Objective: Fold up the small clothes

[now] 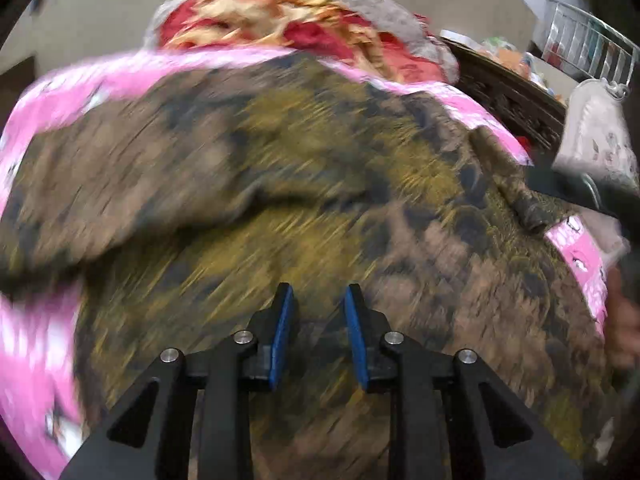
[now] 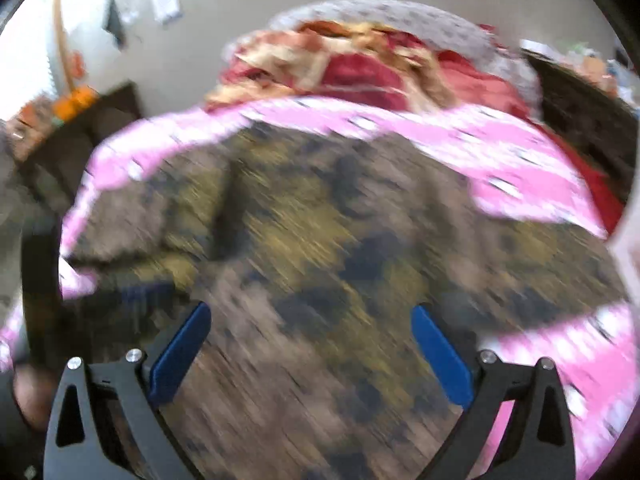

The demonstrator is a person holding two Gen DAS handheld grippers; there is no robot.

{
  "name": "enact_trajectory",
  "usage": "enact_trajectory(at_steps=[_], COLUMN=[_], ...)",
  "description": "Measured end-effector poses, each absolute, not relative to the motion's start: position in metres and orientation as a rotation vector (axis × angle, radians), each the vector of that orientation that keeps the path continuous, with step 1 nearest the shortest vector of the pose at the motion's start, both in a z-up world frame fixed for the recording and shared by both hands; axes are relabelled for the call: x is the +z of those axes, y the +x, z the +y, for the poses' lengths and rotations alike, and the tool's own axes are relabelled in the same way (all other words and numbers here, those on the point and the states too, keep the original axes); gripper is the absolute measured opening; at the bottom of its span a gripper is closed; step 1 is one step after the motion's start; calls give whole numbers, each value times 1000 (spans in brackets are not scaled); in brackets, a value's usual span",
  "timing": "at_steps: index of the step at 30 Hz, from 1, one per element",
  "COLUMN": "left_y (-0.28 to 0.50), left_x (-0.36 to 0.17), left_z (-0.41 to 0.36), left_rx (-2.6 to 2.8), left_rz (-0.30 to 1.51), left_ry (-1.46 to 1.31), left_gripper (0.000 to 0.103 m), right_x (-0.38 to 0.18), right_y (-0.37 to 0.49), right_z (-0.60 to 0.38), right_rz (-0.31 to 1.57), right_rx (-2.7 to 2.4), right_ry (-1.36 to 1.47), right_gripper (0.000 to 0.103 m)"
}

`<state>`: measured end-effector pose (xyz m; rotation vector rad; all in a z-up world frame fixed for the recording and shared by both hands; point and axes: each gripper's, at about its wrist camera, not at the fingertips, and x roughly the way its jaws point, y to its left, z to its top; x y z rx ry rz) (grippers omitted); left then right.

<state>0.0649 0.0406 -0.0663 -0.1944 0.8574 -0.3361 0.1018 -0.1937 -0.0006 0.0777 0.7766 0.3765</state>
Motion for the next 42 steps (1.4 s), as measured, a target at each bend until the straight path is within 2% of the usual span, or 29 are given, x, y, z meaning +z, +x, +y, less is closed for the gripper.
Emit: enact_trajectory(at_steps=[4, 8, 11, 12, 13, 14, 15, 16, 17, 20, 34, 40, 42], left_y=[63, 69, 70, 69, 69, 70, 75, 75, 75, 72, 68, 68, 67], left_x=[-83, -81, -82, -80, -79, -82, -83, -83, -83, -84, -85, -84, -83], left_z=[106, 97, 102, 103, 102, 97, 97, 99, 98, 105, 108, 109, 108], left_rx=[-229, -191, -205, -204, -202, -202, -201, -202, -200, -199, -198, -205, -201], left_rz=[844, 847, 848, 848, 848, 848, 849, 850, 851, 853, 853, 853, 852], left_ry=[-517, -462, -513, -512, -507, -506, -508, -510, -506, -502, -496, -512, -507], left_gripper=[0, 0, 0, 0, 0, 0, 0, 0, 0, 0, 0, 0, 0], right_x=[-14, -54, -61, -62, -63, -66, -67, -67, -65, -55, -61, -66, -63], right_y=[154, 207, 211, 211, 212, 213, 214, 214, 213, 204, 167, 171, 170], right_z=[-157, -134, -120, -117, -111, -107, -104, -105, -110, -135, -349, -343, -341], right_rz=[742, 874, 839, 842, 857, 882, 893, 894, 889, 858, 930, 964, 969], right_rx=[547, 530, 569, 603, 658, 670, 653, 624, 612, 564, 117, 140, 140], right_ry=[158, 204, 198, 205, 217, 212, 196, 188, 210, 265, 367, 286, 291], right_gripper=[93, 91, 90, 81, 59, 46, 24, 10, 7, 4, 3, 4, 8])
